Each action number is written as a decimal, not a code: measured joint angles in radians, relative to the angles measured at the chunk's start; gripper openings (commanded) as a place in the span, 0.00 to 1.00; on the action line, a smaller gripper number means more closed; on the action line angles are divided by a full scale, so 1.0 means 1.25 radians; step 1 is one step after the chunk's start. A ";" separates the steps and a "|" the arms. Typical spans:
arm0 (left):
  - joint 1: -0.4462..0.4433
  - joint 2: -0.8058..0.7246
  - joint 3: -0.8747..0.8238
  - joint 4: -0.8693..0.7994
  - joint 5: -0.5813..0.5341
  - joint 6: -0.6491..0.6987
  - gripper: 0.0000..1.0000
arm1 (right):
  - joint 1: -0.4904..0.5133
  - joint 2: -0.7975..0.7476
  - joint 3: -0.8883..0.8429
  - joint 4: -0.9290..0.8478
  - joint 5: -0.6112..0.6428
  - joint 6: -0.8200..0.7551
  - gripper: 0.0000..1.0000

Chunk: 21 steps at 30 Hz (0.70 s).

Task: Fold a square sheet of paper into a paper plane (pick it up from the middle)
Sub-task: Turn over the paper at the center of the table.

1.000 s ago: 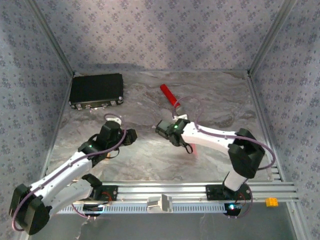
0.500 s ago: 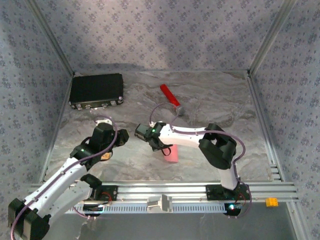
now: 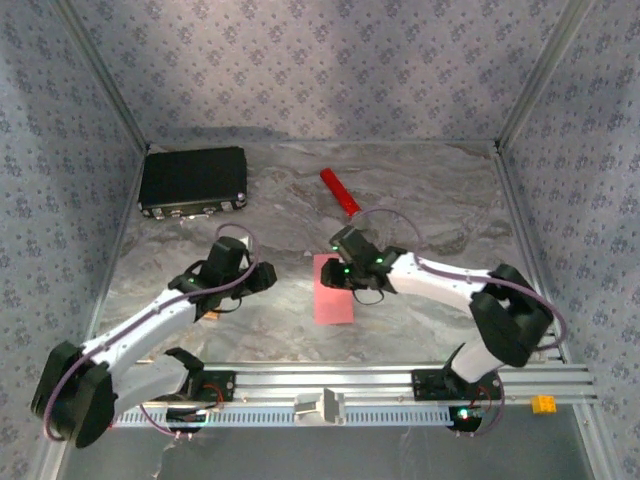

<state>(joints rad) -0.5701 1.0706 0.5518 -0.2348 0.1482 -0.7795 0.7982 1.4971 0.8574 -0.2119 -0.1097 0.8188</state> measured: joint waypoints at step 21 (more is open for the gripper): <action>-0.120 0.311 0.083 0.208 0.128 -0.100 0.39 | -0.155 -0.065 -0.270 0.288 -0.260 0.058 0.11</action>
<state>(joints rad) -0.7204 1.4597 0.6559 0.0250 0.3084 -0.9047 0.6044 1.4162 0.5201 0.1478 -0.4347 0.8913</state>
